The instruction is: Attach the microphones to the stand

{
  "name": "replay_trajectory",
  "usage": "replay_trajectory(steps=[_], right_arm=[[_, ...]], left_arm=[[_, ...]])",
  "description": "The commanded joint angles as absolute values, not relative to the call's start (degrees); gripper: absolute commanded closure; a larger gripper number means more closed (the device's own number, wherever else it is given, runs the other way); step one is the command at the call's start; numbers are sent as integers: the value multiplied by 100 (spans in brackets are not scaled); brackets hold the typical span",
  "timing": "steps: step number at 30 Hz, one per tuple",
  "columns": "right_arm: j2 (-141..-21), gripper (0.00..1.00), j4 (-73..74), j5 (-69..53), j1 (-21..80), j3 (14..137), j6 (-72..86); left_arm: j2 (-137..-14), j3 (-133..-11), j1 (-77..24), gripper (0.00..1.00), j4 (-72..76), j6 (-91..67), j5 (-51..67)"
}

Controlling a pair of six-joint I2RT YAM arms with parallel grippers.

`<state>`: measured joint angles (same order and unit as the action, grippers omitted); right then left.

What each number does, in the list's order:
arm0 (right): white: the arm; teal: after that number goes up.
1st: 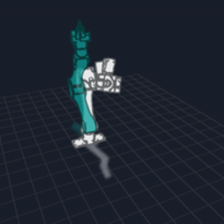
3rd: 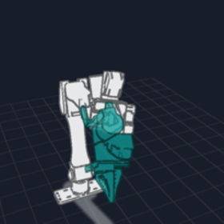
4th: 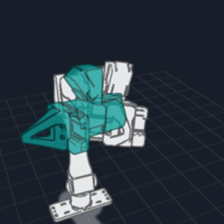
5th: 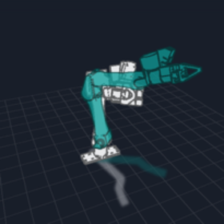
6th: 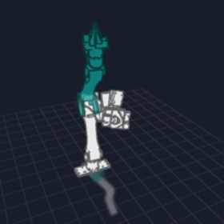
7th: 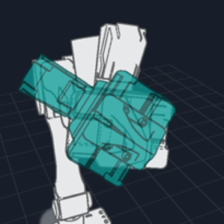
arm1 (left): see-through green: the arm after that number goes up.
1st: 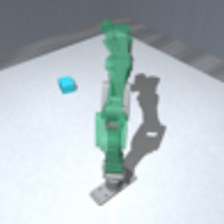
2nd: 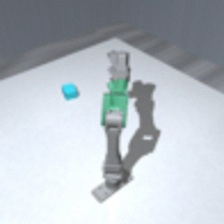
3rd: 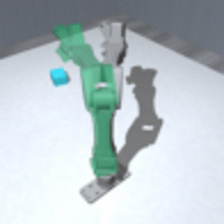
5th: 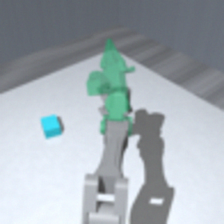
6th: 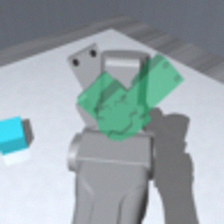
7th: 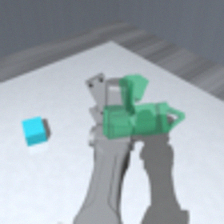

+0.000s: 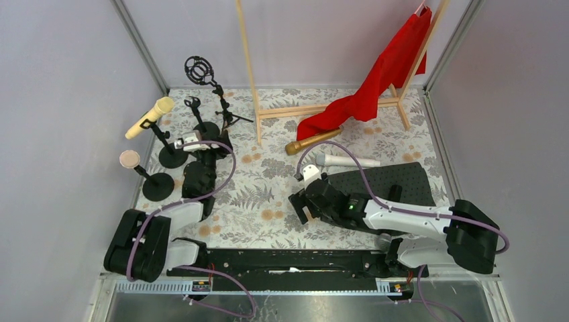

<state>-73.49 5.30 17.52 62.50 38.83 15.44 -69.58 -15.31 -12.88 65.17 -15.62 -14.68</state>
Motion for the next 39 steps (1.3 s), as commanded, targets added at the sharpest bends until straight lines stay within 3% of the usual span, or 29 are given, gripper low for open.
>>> replay_trajectory(steps=[1,12,22,39], right_arm=[[-6964,0,379,2039,6245,3756,1721],[-6379,0,536,2371,6240,3390,1669],[-6512,0,472,2340,6241,3322,1649],[-6921,0,289,2283,6240,3373,1576]], left_arm=[[-7527,-2052,-1327,20,6690,-1410,-1958],[-9389,-2943,-1119,20,8046,-771,-1984],[-9934,-3303,-498,25,8225,-664,-1871],[-11188,-4661,-261,32,8105,-239,-2101]])
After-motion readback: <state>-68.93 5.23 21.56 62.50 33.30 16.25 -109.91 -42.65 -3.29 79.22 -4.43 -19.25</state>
